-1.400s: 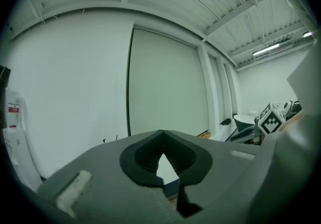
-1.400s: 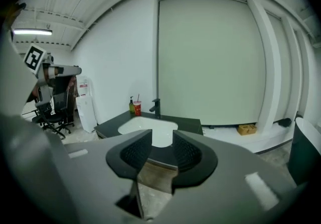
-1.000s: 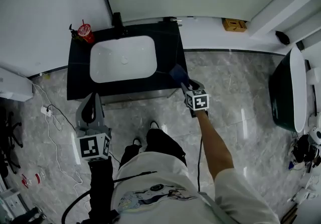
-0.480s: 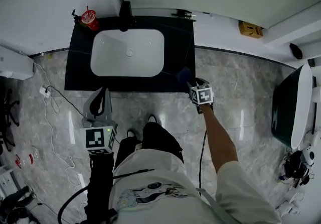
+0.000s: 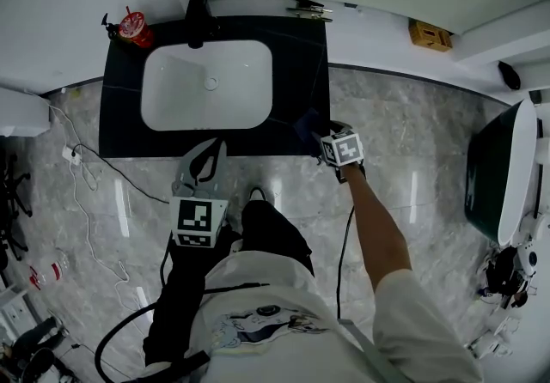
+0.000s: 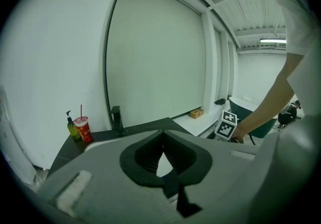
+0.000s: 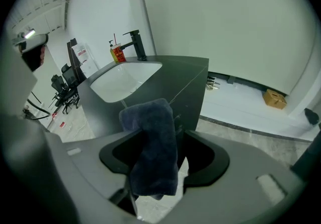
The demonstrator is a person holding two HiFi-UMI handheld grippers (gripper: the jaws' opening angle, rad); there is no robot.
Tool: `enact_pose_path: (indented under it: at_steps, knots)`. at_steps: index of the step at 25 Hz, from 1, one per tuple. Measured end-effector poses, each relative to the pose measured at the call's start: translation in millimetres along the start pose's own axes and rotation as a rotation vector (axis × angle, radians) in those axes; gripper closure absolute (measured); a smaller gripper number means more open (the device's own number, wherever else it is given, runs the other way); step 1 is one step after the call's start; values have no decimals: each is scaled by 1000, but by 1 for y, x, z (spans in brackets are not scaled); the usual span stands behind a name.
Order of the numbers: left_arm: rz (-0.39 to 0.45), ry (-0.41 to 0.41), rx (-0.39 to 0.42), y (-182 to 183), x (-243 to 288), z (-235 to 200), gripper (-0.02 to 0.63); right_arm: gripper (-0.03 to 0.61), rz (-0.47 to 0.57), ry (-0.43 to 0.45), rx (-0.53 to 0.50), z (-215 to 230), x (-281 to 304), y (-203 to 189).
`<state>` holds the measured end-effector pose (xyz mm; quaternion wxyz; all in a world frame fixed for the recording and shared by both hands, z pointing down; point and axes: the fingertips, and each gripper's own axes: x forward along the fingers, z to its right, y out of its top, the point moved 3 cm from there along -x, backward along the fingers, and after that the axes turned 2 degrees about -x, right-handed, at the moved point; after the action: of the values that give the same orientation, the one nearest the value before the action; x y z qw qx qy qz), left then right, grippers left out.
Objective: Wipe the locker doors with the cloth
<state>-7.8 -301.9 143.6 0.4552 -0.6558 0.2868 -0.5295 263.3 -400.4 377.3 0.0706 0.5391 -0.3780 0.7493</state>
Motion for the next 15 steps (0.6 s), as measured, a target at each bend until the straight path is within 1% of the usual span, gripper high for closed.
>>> enact_pose_path:
  at_steps: [4,5,7,8,13,15]
  knots:
    - [-8,-17,-2,0,12,5,612,337,-9,54,-15,-4,11,0]
    - [-9,-16,-4,0,14,4,612,359,-7,65,-25,-7,12,1]
    - [-10,-14,-7,-1,16,3,612,426,3,79,-47,-15,15,2]
    - [-11,-13,-8,-1,17,4,612,439,8,83,-43,-16,15,1]
    - [2,-9,-1,4,14,3,612,488,32,103,50,-16,7,0]
    - [16,-1,5,8,12,0,612,492,92,94,95,-16,-4,8]
